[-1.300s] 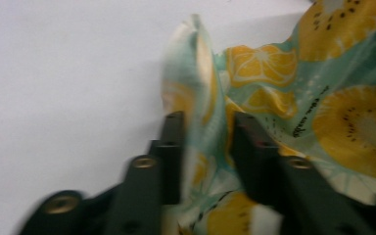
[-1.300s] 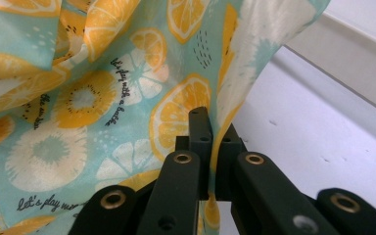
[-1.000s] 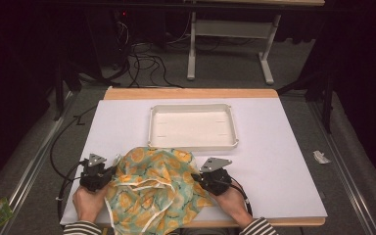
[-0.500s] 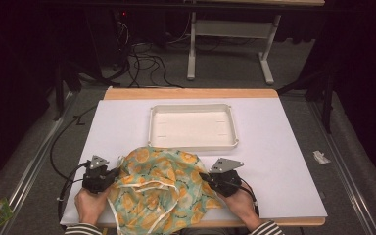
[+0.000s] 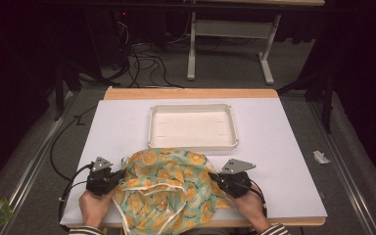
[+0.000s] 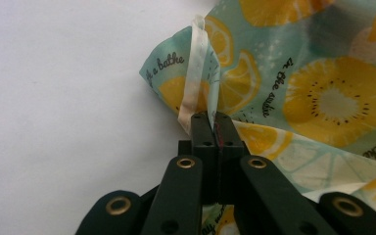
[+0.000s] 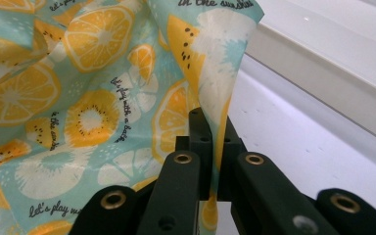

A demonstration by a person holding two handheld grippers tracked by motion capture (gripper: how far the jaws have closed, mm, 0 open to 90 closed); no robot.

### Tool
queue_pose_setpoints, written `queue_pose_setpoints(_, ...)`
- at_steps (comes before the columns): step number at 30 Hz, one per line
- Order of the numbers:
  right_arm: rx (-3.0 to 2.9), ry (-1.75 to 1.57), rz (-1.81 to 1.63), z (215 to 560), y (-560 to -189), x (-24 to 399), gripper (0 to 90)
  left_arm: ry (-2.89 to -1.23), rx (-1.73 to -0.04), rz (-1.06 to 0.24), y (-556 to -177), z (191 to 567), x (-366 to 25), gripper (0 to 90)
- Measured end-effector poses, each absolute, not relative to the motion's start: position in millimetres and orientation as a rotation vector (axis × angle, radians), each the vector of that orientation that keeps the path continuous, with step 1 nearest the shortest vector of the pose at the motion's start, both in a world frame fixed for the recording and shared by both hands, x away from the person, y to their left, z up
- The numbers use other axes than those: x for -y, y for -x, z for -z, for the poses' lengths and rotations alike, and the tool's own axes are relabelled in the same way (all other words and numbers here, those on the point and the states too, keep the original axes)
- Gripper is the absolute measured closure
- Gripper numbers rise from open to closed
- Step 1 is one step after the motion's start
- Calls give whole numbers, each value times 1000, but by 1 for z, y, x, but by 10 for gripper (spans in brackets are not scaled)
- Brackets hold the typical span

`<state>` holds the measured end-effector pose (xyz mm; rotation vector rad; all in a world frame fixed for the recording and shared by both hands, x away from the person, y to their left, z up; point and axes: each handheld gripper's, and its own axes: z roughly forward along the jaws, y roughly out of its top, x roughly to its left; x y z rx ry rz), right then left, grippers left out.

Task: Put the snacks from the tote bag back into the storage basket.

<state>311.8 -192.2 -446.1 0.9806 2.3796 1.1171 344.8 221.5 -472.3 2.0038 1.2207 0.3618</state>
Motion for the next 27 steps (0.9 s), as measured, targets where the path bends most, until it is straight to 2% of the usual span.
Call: queue_pose_setpoints(27,-2291,-1063,-1123,447,-305,233,900,-1987,-1134,-308,-344,467,-194,900)
